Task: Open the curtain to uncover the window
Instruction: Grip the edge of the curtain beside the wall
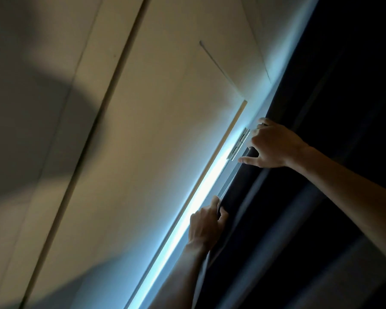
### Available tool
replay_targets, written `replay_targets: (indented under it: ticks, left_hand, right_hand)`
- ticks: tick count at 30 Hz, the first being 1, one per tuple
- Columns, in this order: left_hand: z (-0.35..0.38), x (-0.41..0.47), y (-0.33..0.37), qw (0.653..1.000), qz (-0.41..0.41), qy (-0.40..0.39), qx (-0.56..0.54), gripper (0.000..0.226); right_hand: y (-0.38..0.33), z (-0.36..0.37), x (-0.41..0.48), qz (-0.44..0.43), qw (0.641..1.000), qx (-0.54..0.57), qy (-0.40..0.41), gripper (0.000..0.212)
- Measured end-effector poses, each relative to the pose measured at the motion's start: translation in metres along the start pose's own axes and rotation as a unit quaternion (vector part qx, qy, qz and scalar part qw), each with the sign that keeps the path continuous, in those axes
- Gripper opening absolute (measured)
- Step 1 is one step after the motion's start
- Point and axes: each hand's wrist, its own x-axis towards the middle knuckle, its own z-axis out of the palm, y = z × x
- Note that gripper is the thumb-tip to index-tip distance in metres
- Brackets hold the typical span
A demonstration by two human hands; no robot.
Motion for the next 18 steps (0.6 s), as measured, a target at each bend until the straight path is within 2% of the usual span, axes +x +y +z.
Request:
replay_targets:
  ticks: [4,7,9,12,15,18]
  left_hand:
    - [0.000,0.003,-0.010,1.000,0.020,0.014,0.006,0.013]
    - [0.001,0.001,-0.014,0.999,0.026,0.020,-0.001,0.012]
    - [0.000,-0.001,-0.011,1.000,0.006,0.018,-0.016,0.014]
    - [-0.004,0.000,0.008,0.996,-0.045,0.020,-0.068,0.032]
    - [-0.003,0.009,0.028,0.982,-0.108,0.035,-0.153,0.041]
    - [0.001,0.014,0.033,0.973,-0.138,0.053,-0.176,0.052]
  right_hand:
    - [0.020,-0.011,0.010,0.012,0.998,-0.005,0.057,0.066]
    - [0.019,-0.015,0.010,0.025,0.998,-0.003,0.061,0.068]
    - [0.016,-0.010,0.007,0.038,0.998,-0.006,0.050,0.065]
    - [0.016,-0.002,0.005,0.052,0.997,-0.002,0.063,0.061]
    - [0.016,0.000,0.007,0.061,0.995,-0.005,0.079,0.056]
    - [0.012,0.003,0.010,0.077,0.992,-0.011,0.098,0.052]
